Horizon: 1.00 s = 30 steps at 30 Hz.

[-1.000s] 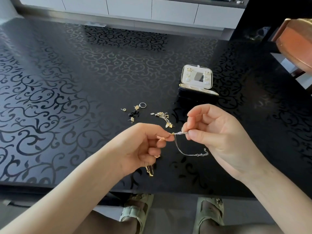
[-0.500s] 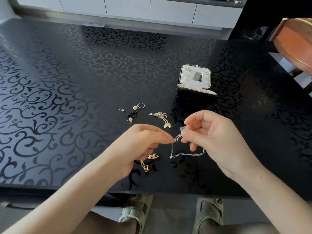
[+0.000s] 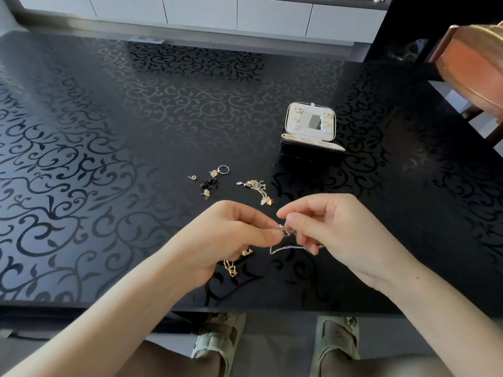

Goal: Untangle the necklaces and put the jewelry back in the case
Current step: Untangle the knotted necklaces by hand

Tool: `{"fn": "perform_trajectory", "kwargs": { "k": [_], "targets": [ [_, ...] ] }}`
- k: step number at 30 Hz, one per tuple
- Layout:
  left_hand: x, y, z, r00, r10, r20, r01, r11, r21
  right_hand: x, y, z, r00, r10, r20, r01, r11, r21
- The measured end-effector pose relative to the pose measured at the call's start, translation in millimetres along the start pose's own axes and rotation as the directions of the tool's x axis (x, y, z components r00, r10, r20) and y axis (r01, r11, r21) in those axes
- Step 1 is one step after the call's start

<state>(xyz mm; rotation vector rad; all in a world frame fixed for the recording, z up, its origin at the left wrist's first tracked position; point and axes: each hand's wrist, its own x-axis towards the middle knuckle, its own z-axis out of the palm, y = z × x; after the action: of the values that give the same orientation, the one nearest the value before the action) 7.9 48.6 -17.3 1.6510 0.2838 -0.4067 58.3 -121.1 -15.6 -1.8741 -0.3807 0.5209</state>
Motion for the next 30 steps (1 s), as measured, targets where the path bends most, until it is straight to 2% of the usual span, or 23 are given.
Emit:
{"fn": "perform_trajectory", "kwargs": {
  "k": [5, 12, 18, 24, 30],
  "targets": [
    [1, 1, -1, 1.000, 0.017, -0.004, -0.017, 0.999, -0.046, -4, -5, -2, 0.991, -0.007, 0.137, 0.014, 0.999, -0.049],
    [0, 1, -5, 0.999, 0.010, -0.038, -0.011, 1.000, -0.022, -5, -8, -5, 0.999, -0.026, 0.025, 0.028, 0.996, -0.082],
    [0, 6, -8, 0.999, -0.029, -0.015, 0.026, 0.989, -0.143, -5, -12, -7, 0.998, -0.040, 0.038, 0.038, 0.998, 0.057],
    [-3, 7, -8, 1.000, -0.010, -0.020, 0.007, 0.991, -0.133, -3, -13, -7, 0.990, -0.046, 0.133, 0.014, 0.973, 0.229],
    [-4, 6, -10, 1.000, -0.005, -0.007, 0.004, 0.982, -0.188, -3, -19, -9, 0.983, -0.033, 0.180, -0.005, 0.978, 0.209]
  ]
}}
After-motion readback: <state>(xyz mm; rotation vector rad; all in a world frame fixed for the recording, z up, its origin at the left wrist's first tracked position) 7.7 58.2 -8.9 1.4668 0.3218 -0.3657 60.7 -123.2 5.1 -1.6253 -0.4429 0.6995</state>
